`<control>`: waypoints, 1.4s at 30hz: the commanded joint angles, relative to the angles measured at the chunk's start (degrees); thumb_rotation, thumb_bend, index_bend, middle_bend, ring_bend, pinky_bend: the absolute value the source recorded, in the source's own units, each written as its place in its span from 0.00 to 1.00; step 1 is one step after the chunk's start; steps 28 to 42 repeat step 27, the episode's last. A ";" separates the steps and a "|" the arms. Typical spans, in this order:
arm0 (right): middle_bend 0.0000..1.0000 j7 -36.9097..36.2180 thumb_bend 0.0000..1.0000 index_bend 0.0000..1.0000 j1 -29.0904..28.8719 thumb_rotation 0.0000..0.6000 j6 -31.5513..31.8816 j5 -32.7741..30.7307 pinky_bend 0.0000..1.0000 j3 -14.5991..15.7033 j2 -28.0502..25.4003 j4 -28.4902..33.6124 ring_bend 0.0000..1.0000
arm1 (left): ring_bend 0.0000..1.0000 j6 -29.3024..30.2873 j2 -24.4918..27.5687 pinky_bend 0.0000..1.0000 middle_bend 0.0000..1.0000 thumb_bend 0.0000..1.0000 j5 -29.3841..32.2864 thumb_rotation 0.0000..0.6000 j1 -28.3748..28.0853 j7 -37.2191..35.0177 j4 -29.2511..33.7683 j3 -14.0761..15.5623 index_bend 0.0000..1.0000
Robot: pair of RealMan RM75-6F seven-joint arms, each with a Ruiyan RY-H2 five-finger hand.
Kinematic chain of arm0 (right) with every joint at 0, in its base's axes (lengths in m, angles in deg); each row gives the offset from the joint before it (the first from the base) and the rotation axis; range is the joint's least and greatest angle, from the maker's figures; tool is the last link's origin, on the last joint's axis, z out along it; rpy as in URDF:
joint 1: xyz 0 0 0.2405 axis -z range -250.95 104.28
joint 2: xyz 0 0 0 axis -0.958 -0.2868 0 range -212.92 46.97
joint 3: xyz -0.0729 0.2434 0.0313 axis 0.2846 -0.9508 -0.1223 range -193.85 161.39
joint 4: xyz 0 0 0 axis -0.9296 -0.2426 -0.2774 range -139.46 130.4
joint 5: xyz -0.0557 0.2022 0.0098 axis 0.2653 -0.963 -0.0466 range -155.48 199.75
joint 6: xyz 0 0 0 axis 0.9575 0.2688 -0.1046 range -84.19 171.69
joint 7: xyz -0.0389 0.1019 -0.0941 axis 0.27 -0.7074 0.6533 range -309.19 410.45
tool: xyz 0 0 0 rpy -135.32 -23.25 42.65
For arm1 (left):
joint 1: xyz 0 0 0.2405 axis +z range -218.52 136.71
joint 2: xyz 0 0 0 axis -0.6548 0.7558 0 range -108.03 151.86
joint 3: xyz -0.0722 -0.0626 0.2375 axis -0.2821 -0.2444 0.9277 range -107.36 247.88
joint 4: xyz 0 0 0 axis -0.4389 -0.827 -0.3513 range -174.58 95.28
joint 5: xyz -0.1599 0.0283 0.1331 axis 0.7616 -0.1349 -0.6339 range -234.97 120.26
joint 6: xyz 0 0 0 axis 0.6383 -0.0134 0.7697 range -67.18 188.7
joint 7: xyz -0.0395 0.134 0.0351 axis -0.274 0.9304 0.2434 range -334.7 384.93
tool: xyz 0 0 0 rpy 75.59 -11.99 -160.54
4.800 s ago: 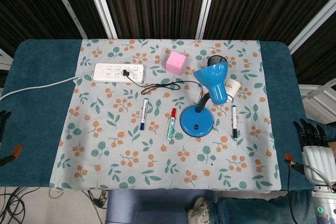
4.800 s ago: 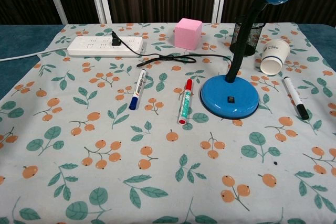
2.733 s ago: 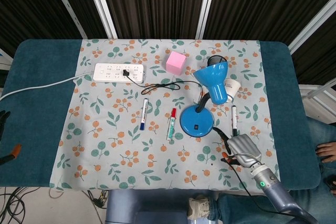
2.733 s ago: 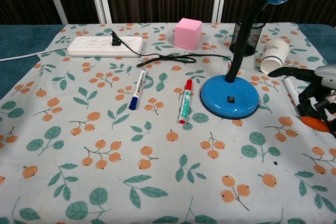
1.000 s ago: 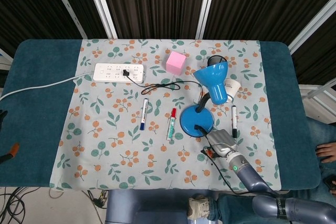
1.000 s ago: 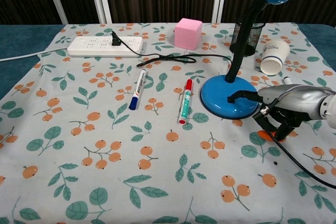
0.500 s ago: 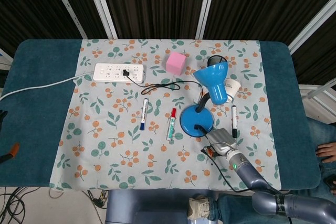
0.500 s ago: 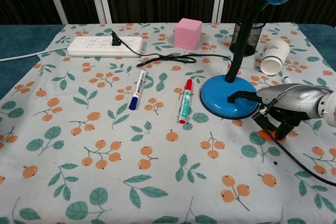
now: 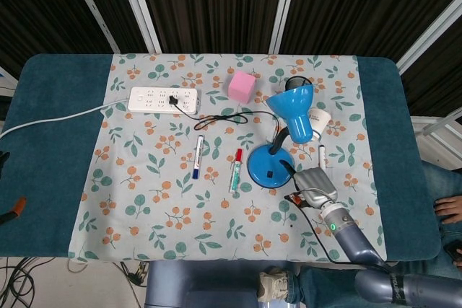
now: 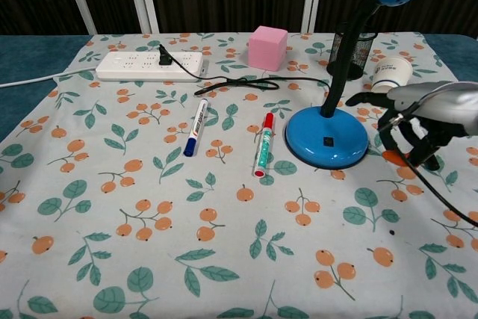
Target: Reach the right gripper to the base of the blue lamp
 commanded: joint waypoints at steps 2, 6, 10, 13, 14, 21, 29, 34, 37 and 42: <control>0.23 -0.24 0.37 0.00 3.12 1.00 3.07 1.98 1.00 1.94 -7.36 6.01 0.24 | 0.00 0.04 -0.05 0.07 0.05 0.28 -0.16 1.00 -0.01 0.23 0.09 0.08 0.07; 0.12 -0.27 0.34 0.00 7.35 1.00 9.84 6.04 0.29 3.87 -11.74 8.55 0.11 | 0.00 0.13 -0.18 0.07 0.05 0.28 -0.47 1.00 -0.01 0.80 0.28 0.27 0.07; 0.08 -3.79 0.34 0.00 12.84 1.00 18.22 12.01 0.00 5.65 -12.39 7.13 0.07 | 0.00 0.11 -0.34 0.07 0.05 0.28 -0.57 1.00 -0.02 1.47 0.52 0.43 0.07; 0.07 -8.97 0.34 0.00 16.86 1.00 23.61 16.73 0.00 7.07 -11.97 3.97 0.06 | 0.00 0.26 -0.44 0.07 0.05 0.28 -0.78 1.00 0.02 1.98 0.73 0.56 0.07; 0.07 -10.66 0.34 0.00 18.02 1.00 25.12 18.16 0.00 7.53 -11.69 2.52 0.06 | 0.00 0.29 -0.47 0.07 0.05 0.28 -0.82 1.00 0.03 2.14 0.79 0.60 0.07; 0.05 -18.29 0.32 0.00 25.50 1.00 34.60 24.43 0.00 10.02 -7.87 -10.20 0.05 | 0.00 0.45 -0.61 0.07 0.05 0.28 -0.78 1.00 0.12 2.95 1.07 0.71 0.07; 0.04 -23.39 0.32 0.00 26.98 1.00 37.31 25.73 0.00 8.13 -5.85 -17.32 0.04 | 0.00 0.33 -0.92 0.07 0.05 0.28 -1.01 1.00 -0.05 3.76 1.15 0.83 0.07; 0.04 -23.39 0.32 0.00 26.98 1.00 37.31 25.73 0.00 8.13 -5.85 -17.32 0.04 | 0.00 0.33 -0.92 0.07 0.05 0.28 -1.01 1.00 -0.05 3.76 1.15 0.83 0.07; 0.04 -23.39 0.32 0.00 26.98 1.00 37.31 25.73 0.00 8.13 -5.85 -17.32 0.04 | 0.00 0.33 -0.92 0.07 0.05 0.28 -1.01 1.00 -0.05 3.76 1.15 0.83 0.07; 0.04 -23.39 0.32 0.00 26.98 1.00 37.31 25.73 0.00 8.13 -5.85 -17.32 0.04 | 0.00 0.33 -0.92 0.07 0.05 0.28 -1.01 1.00 -0.05 3.76 1.15 0.83 0.07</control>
